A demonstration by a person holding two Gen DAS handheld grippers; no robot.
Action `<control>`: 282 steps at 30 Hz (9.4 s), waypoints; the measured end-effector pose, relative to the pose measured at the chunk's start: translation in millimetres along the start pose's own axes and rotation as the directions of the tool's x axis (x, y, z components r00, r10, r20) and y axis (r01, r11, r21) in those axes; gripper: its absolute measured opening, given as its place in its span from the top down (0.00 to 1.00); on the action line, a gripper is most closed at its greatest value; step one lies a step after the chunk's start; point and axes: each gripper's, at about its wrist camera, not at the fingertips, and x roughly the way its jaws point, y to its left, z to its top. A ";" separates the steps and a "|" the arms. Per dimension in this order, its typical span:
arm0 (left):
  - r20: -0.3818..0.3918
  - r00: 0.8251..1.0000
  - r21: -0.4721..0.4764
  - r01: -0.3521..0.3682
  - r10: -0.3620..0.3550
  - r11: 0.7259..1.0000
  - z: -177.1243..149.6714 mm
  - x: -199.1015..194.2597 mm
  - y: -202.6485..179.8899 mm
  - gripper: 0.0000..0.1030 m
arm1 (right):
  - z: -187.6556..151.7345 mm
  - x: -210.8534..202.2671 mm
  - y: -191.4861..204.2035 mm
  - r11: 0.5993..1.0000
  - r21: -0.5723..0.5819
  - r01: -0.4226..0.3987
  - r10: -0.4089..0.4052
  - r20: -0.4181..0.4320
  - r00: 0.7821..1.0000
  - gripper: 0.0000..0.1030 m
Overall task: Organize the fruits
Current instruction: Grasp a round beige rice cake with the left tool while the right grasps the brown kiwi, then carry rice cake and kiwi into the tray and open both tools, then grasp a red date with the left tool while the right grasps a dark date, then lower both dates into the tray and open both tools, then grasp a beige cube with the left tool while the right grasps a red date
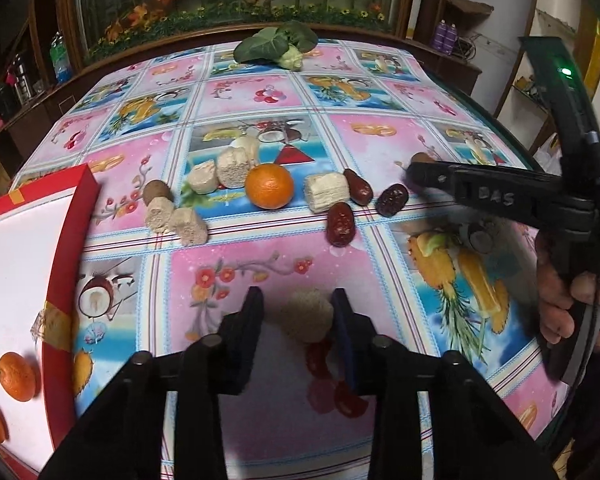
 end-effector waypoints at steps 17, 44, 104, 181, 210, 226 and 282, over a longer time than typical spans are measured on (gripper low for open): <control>0.119 0.992 -0.061 -0.035 0.042 0.998 -11.8 -46.4 18.0 0.75 | 6.3 -34.2 -5.4 0.997 0.060 -0.047 0.037 0.162 0.986 0.76; 0.182 0.856 -0.480 -0.352 0.484 0.804 -74.0 -140.1 204.6 0.75 | -14.7 -43.2 190.4 0.893 -0.214 -0.396 0.429 0.138 0.893 0.76; 0.156 0.949 -0.182 -0.245 0.274 0.952 -45.7 -96.2 86.7 0.37 | -7.4 -37.4 55.0 0.960 -0.098 -0.263 0.270 0.061 0.961 0.72; 0.285 0.898 -0.354 -0.227 0.336 0.907 -39.8 -129.5 138.6 0.84 | 3.7 -35.3 29.2 0.960 0.162 -0.229 0.189 0.227 0.955 0.81; -0.026 0.899 -0.414 -0.408 0.437 0.814 -35.6 -65.7 225.8 0.83 | 33.5 74.0 280.7 0.866 -0.054 -0.497 0.488 -0.119 0.865 0.80; 0.004 0.908 -0.447 -0.374 0.420 0.813 -49.8 -92.8 196.4 0.42 | 41.3 47.4 263.4 0.849 -0.025 -0.528 0.527 -0.040 0.849 0.45; 0.071 0.988 -0.167 -0.122 0.135 0.978 33.5 24.2 55.2 0.81 | 28.3 19.1 33.5 0.992 -0.081 -0.102 0.097 -0.064 0.993 0.82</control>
